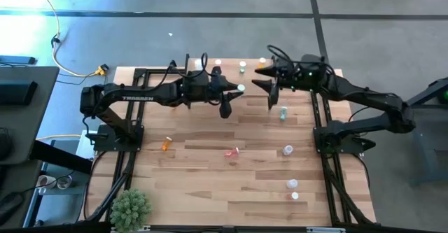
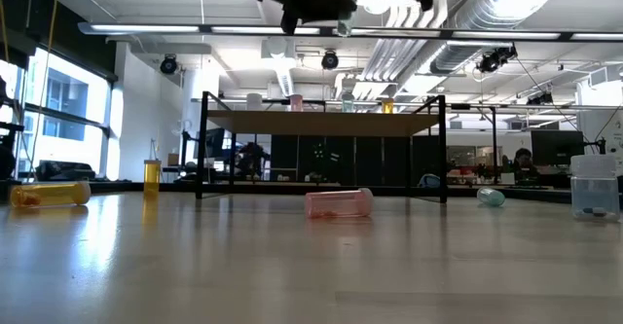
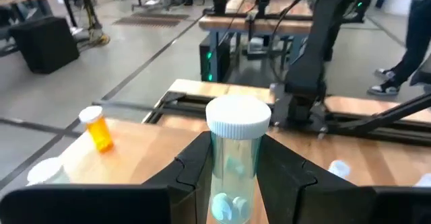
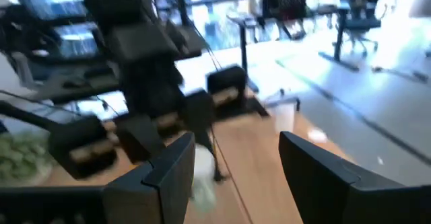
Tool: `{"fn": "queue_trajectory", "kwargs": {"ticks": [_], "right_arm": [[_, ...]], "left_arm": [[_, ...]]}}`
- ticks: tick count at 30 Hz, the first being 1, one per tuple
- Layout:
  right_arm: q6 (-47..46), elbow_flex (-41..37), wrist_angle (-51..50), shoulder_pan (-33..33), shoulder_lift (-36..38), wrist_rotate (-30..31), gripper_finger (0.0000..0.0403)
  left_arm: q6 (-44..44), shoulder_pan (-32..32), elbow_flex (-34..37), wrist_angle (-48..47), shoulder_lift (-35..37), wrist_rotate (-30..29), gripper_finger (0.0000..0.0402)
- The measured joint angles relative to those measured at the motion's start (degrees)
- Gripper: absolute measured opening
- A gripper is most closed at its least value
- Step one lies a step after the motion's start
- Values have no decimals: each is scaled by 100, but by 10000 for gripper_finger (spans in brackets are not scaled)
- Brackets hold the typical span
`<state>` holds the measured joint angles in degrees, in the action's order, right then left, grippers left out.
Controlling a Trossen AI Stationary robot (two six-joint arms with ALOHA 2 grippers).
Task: Pick and place medicine bottles onto shelf by color
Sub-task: Put the right blue pill bottle on the shelf aligned with the other blue pill bottle
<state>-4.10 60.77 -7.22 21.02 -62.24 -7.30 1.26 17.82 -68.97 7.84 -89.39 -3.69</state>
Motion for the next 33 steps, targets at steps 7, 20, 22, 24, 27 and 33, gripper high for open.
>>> {"fn": "queue_trajectory", "kwargs": {"ticks": [7,20,22,24,27,33], "right_arm": [[48,4,1015,182,-298,-101,207],[-11,2,659,187,-1251,-202,207],[-13,2,656,187,-1376,-173,207],[-43,2,675,187,-1468,-137,207],[-42,11,681,186,-1559,110,207],[-107,7,613,187,-1580,152,207]], "left_arm": [[92,238,4,26,-237,3,88],[488,580,2,259,-540,37,88],[520,628,2,266,-572,9,88],[516,664,4,236,-574,3,88],[519,671,4,198,-576,-6,88],[649,658,2,226,-572,-12,88]]}}
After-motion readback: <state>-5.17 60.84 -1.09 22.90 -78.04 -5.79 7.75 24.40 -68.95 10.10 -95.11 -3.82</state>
